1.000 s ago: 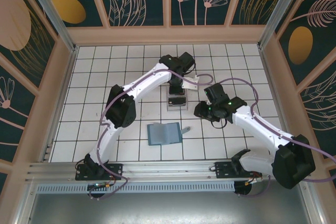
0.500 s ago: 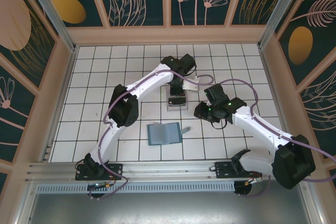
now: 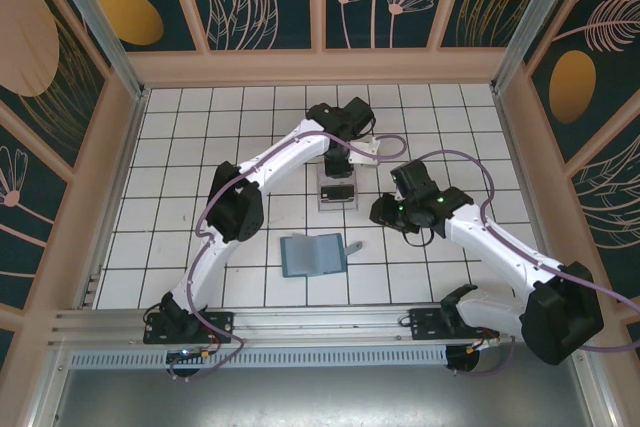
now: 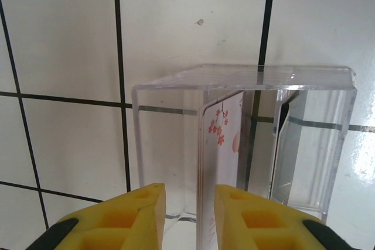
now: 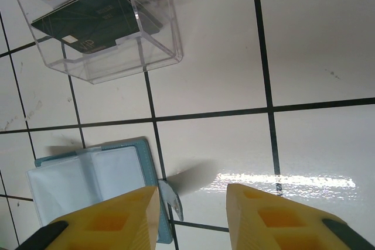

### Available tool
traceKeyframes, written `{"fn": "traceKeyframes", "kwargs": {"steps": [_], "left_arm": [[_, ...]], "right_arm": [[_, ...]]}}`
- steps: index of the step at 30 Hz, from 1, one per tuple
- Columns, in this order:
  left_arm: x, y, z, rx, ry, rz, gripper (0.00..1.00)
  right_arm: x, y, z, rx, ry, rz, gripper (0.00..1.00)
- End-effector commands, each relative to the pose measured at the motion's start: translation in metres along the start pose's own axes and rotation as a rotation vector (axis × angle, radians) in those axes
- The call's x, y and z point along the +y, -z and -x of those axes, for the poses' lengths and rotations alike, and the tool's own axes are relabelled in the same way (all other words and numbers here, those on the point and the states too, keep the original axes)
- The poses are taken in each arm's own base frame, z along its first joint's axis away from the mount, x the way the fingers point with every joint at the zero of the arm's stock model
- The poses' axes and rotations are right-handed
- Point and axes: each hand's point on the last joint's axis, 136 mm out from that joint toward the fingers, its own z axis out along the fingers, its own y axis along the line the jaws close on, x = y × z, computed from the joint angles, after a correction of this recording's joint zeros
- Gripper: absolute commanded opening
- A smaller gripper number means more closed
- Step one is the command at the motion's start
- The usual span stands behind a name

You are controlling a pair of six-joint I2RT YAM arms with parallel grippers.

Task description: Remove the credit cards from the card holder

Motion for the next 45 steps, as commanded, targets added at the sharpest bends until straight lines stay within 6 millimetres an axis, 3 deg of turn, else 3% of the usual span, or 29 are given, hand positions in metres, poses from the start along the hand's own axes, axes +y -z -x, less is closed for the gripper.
{"fn": "traceKeyframes", "kwargs": {"steps": [1,10,15,20,25,27,29,39,42,45], "left_arm": [[0.013,0.031,0.008,-0.059,0.025,0.068,0.3],[0.033,0.075,0.013,-0.215,0.186,0.248,0.34],[0.04,0.095,-0.01,-0.311,0.373,0.393,0.43],[0.067,0.1,-0.084,-0.333,0.671,0.624,0.58],[0.075,0.11,-0.158,-0.344,0.908,0.767,0.76],[0.077,0.112,-0.184,-0.35,0.991,0.813,0.97],[0.079,0.114,-0.213,-0.354,1.085,0.862,0.99],[0.058,0.109,-0.359,-0.332,1.473,1.14,0.99],[0.044,0.106,-0.387,-0.37,1.539,1.214,0.99],[0.035,0.104,-0.403,-0.434,1.554,1.264,0.98]], "right_arm": [[0.0,-0.004,-0.002,0.013,0.005,0.014,0.36],[0.009,-0.029,-0.012,0.084,0.011,0.063,0.38],[-0.013,-0.036,0.0,0.027,0.033,-0.066,0.4],[-0.039,-0.029,0.034,-0.096,0.066,-0.201,0.57],[-0.07,-0.02,0.069,-0.199,0.081,-0.325,0.75],[-0.084,-0.016,0.083,-0.239,0.083,-0.367,0.94],[-0.096,-0.012,0.101,-0.286,0.072,-0.393,0.99],[-0.181,0.01,0.17,-0.569,0.012,-0.608,0.98],[-0.199,0.013,0.179,-0.676,-0.023,-0.58,0.98],[-0.2,0.016,0.187,-0.807,0.008,-0.511,0.98]]}}
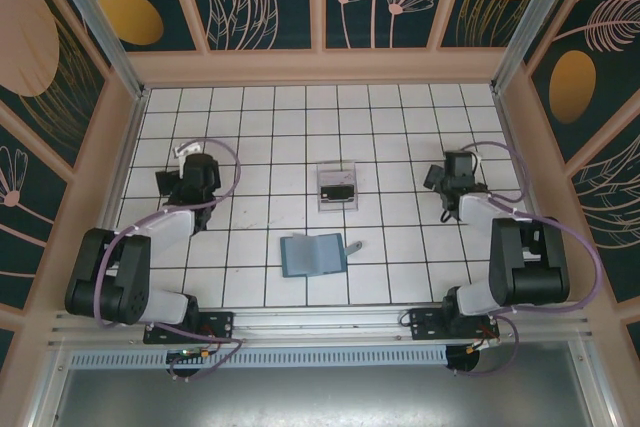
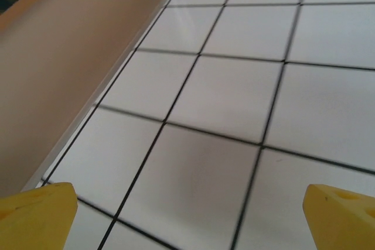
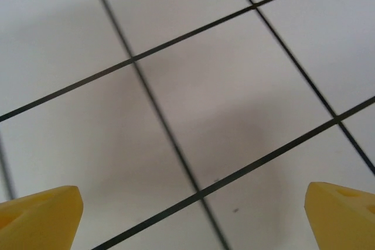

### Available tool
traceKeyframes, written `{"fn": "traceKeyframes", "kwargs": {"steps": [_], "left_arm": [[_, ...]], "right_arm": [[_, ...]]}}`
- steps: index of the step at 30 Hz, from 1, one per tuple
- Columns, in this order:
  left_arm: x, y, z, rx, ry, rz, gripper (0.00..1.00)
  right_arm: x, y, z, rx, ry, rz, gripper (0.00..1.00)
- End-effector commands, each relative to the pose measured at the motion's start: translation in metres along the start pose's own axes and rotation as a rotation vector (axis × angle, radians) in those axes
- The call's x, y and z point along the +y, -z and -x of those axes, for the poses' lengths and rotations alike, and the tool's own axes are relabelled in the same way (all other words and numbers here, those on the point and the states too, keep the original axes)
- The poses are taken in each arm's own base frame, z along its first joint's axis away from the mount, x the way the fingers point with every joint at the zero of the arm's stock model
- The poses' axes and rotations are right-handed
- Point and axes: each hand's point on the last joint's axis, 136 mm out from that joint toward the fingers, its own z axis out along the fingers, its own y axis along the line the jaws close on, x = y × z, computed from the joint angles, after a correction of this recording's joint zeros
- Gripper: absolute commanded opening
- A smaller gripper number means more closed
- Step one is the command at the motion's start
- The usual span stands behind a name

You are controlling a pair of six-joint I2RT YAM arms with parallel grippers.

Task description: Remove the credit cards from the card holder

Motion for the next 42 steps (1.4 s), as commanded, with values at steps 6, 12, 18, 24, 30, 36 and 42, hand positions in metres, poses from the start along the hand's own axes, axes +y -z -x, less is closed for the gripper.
{"fn": "traceKeyframes", "kwargs": {"steps": [6,12,18,24,30,36,42], "left_arm": [[0.023,0.002,0.035,-0.268,0.243,-0.054,0.98],[0.013,0.001,0.038,-0.324,0.279,-0.18,0.98],[0.003,0.012,0.034,-0.378,0.253,-0.264,0.99],[-0.006,0.014,0.03,-0.39,0.218,-0.309,0.99],[-0.005,0.014,0.03,-0.391,0.219,-0.309,0.99],[-0.006,0.015,0.03,-0.393,0.217,-0.315,0.99],[-0.006,0.015,0.031,-0.394,0.218,-0.315,0.99]], "right_arm": [[0.012,0.031,0.068,-0.497,0.005,0.16,0.99],[0.017,0.039,0.067,-0.532,-0.007,0.267,0.98],[0.03,0.041,0.055,-0.578,0.033,0.346,0.99],[0.034,0.041,0.051,-0.583,0.059,0.35,0.99],[0.034,0.042,0.052,-0.59,0.06,0.344,0.99],[0.035,0.042,0.051,-0.582,0.061,0.358,0.99],[0.035,0.041,0.051,-0.58,0.064,0.357,0.99]]}}
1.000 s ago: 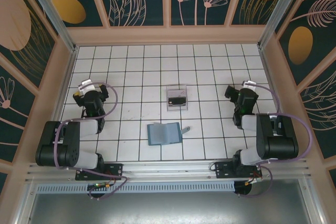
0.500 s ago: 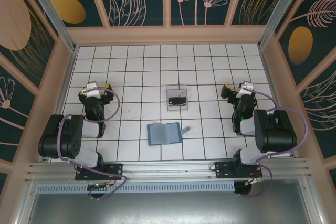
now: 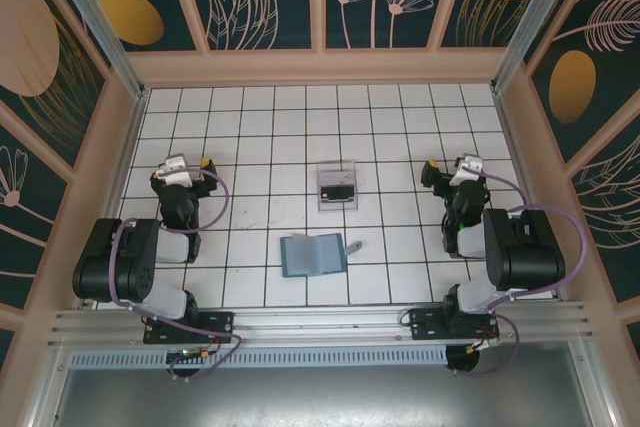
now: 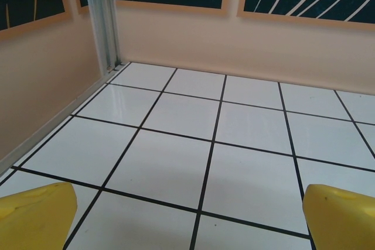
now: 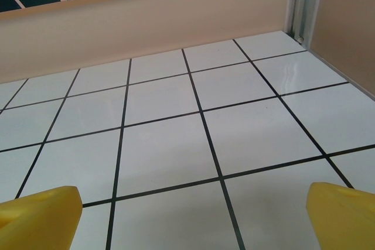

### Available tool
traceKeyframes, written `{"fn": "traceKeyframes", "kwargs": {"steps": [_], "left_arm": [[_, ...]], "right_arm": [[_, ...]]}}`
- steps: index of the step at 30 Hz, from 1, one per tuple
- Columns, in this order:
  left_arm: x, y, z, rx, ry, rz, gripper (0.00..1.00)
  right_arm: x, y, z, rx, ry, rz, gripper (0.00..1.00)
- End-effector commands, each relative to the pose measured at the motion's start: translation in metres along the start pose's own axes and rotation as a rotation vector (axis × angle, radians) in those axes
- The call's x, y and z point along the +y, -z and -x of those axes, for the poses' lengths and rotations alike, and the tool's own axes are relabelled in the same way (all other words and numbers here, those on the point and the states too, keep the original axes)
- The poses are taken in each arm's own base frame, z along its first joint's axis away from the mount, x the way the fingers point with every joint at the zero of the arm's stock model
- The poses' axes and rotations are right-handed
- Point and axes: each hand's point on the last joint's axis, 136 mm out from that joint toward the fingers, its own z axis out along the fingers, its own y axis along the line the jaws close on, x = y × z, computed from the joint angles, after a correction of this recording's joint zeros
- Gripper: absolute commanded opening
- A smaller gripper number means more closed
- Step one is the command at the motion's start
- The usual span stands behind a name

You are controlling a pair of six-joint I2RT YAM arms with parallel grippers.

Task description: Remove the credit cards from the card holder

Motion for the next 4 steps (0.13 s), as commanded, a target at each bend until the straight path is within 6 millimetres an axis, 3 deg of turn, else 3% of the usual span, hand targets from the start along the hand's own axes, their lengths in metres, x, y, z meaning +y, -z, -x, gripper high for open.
{"fn": "traceKeyframes", "kwargs": {"steps": [1,4], "left_arm": [[-0.0007,0.0016,0.0089,-0.04,-0.004,-0.01,0.99],[-0.0006,0.0017,0.0089,-0.041,-0.004,-0.009,0.98]], "right_arm": [[0.0039,0.0004,0.0084,-0.039,0.012,0.019,0.99],[0.0035,0.0006,0.0082,-0.039,0.013,0.018,0.99]]}}
